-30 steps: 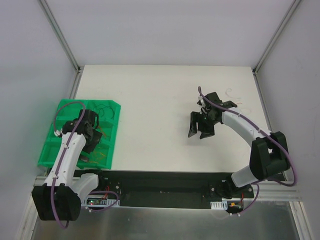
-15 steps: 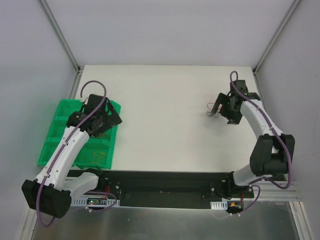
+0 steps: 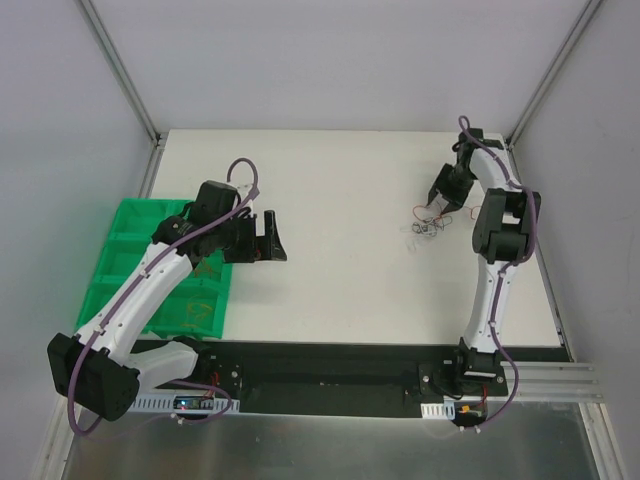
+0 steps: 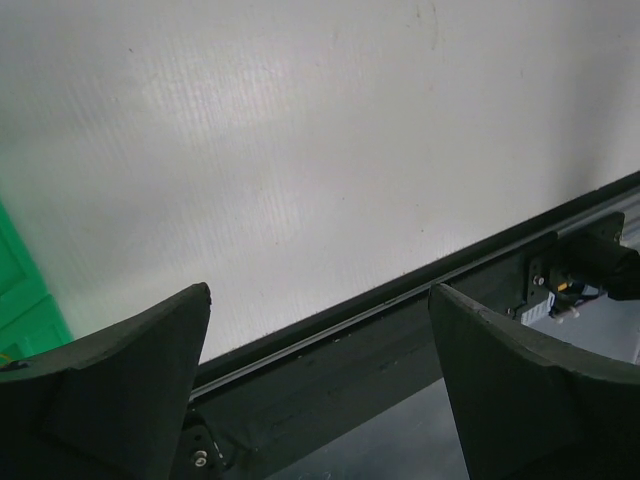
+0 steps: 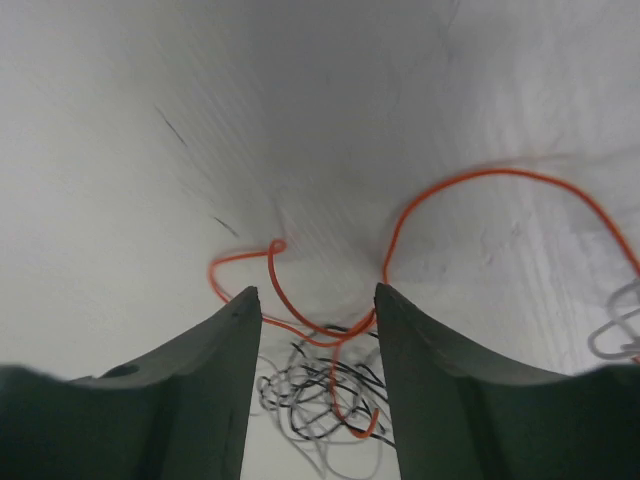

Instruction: Untangle the cables

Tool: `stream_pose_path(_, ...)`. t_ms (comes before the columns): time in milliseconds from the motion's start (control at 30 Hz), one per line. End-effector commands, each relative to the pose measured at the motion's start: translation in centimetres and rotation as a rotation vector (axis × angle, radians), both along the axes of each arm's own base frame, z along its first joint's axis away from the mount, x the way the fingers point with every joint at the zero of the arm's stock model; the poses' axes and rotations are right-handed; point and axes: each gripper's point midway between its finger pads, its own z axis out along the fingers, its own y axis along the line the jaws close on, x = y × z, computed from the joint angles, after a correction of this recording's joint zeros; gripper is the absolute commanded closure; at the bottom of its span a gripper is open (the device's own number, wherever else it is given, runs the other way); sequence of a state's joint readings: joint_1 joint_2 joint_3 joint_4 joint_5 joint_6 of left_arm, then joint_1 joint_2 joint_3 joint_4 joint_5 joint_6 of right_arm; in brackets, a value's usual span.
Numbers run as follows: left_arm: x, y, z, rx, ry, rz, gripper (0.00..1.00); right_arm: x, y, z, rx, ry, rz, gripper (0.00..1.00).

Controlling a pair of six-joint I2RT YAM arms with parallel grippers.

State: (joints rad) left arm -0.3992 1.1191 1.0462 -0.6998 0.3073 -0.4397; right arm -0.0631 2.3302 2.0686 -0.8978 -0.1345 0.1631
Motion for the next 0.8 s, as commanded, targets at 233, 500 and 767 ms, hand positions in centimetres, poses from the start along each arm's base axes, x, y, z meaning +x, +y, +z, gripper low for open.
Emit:
stream_pose_path(233,-0.2,-3.2,1.0,-0.065,-0.024,-0.13,0.12,-17.0,12.9,0.9,-0.002,0.128,0.323,0.76)
stream_pose_path(500,0.8,-6.6,0.1,-0.094,0.051,-0.135,0.13,-20.5,17.4,7.0,0.089,-0.031,0.465,0.44)
stream_pose_path(767,-0.2,-9.2,0.8,-0.092,0.038,-0.24,0.15,-13.3,5.1,7.0,0.008,-0.013,0.111,0.27)
